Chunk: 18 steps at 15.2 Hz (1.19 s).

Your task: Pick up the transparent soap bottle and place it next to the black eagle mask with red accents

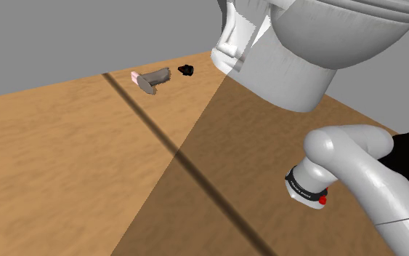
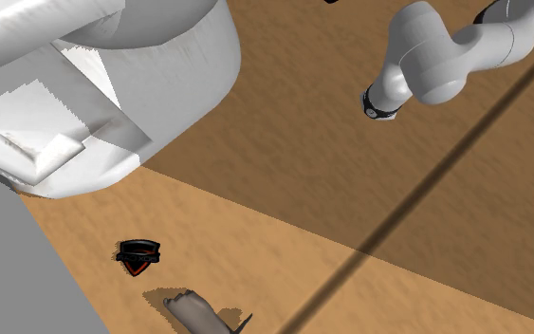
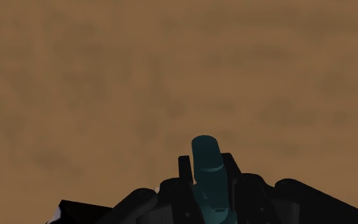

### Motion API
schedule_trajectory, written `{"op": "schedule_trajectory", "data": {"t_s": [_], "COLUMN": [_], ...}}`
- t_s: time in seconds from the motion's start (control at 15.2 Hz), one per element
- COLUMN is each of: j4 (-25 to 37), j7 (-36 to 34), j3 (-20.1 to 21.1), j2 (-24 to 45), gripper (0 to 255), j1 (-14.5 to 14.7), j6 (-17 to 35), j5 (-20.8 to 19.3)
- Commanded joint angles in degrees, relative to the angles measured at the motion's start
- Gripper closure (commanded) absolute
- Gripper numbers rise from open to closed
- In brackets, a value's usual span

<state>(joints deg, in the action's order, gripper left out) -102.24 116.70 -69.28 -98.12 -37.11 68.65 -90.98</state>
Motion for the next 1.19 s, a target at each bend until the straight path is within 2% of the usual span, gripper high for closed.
{"op": "schedule_trajectory", "data": {"t_s": [0.0,0.53,0.99,1.06,1.12], "j4": [-0.6,-2.4,-2.4,-2.4,-2.4], "j7": [0.1,0.4,0.4,0.4,0.4], "j3": [-0.8,-4.2,-4.2,-4.2,-4.2], "j2": [-0.7,-3.5,-3.5,-3.5,-3.5], "gripper": [255,255,255,0,0], "j1": [-0.5,-2.0,-2.0,-2.0,-2.0], "j6": [0.6,3.2,3.2,3.2,3.2], "j5": [-0.7,-3.6,-3.6,-3.6,-3.6]}}
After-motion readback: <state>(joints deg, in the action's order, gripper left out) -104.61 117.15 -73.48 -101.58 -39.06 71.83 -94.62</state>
